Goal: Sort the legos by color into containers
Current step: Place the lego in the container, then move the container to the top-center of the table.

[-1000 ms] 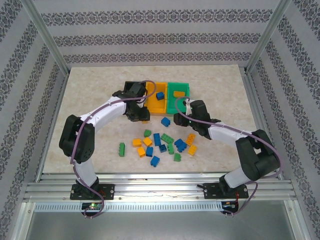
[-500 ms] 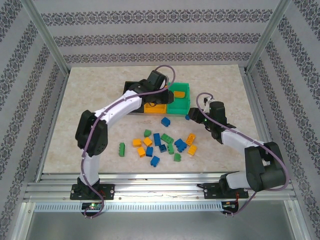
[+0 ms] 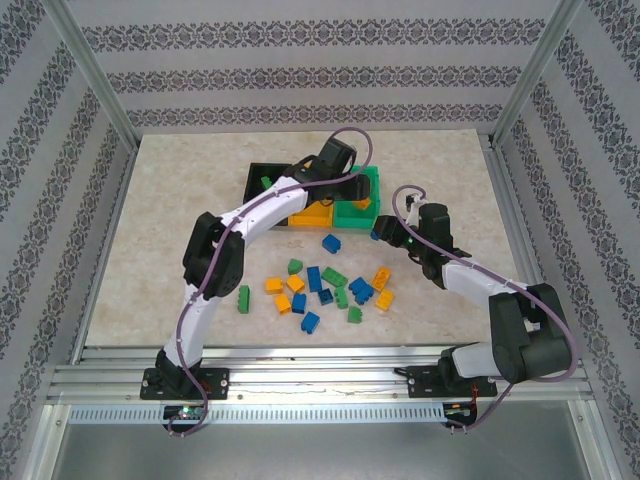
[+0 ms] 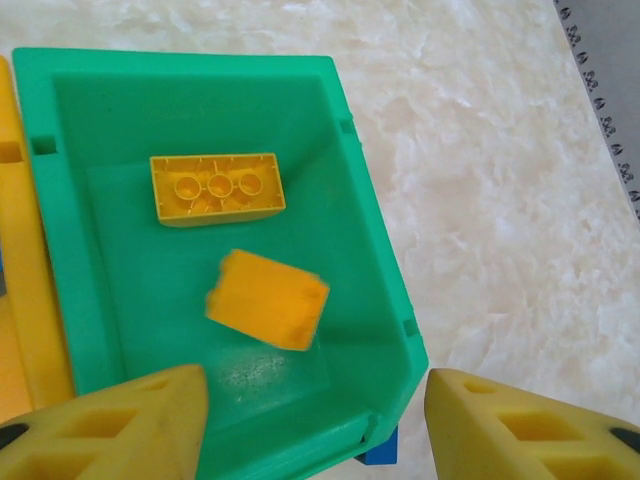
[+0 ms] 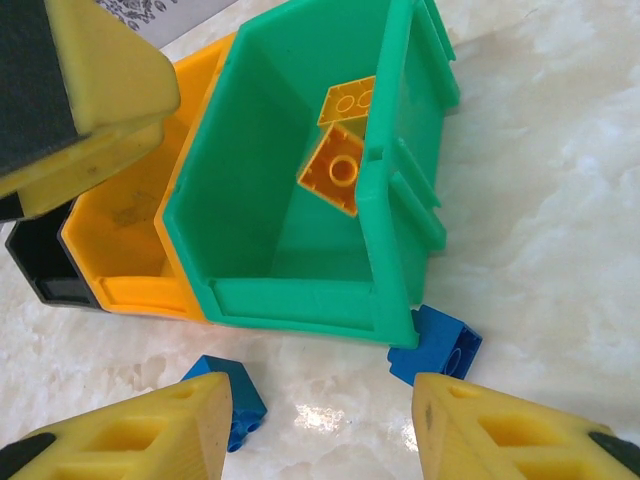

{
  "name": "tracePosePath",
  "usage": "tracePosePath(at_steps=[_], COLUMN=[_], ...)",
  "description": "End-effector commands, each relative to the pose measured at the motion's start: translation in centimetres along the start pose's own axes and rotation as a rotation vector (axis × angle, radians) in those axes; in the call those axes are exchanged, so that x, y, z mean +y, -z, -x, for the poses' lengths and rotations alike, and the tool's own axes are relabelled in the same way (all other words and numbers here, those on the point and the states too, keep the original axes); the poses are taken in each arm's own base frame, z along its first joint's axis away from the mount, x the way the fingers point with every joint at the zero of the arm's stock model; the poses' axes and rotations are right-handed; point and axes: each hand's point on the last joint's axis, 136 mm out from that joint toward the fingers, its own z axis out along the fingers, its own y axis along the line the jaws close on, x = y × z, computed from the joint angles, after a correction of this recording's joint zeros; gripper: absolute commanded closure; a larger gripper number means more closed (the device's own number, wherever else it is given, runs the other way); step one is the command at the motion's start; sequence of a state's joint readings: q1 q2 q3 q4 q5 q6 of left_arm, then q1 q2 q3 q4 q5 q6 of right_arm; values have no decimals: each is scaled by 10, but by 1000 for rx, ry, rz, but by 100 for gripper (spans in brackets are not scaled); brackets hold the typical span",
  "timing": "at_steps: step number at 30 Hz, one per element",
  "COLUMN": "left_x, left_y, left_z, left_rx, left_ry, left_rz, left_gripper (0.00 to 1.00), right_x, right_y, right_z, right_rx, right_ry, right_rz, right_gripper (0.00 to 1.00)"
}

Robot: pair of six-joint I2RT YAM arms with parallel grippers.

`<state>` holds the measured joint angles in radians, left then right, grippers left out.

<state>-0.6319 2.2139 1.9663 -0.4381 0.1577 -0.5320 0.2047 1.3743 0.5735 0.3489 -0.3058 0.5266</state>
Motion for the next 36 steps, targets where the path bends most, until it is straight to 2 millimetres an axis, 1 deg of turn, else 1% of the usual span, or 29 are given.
tracePosePath(at_steps=[1,2,5,9,12,15,16,21,26,29,31,34,36], left_x=[-15,-15,-7,9,23,33,33,39,39,37,35,33,34], left_y=[31,37,52,69,78,82,82,82,91,93,92,94,98], left_z=[7,6,-3,-12,-20,-24,-25,-34,-44,-49,-51,-54,-53], left_rx=[-80,-102,-164,-244,-312,-408,-429,-395,-433,-442,-415,-393,-391], left_ry=[-70,-71,-34,8,54,110,114,94,131,143,142,137,136], left_rz=[-6,-5,-18,-2,3,-27,-46,-34,-101,-144,-168,-186,-192], left_gripper=[41,41,41,40,40,41,40,40,40,40,39,39,39], right_x=[2,2,-5,-10,-13,-15,-16,-23,-15,-5,1,11,12], right_y=[-6,-8,-16,-27,-33,-37,-38,-43,-55,-67,-73,-75,-75], right_z=[1,0,-6,-15,-20,-22,-22,-23,-24,-23,-22,-19,-16], right_rx=[17,26,52,108,135,161,164,189,215,242,241,235,230], right_ry=[-29,-35,-55,-108,-127,-130,-126,-97,-67,-53,-17,24,36], right_rz=[24,26,9,15,16,12,7,-16,13,48,51,61,57], right_gripper=[49,49,48,49,49,49,49,48,49,49,49,49,49])
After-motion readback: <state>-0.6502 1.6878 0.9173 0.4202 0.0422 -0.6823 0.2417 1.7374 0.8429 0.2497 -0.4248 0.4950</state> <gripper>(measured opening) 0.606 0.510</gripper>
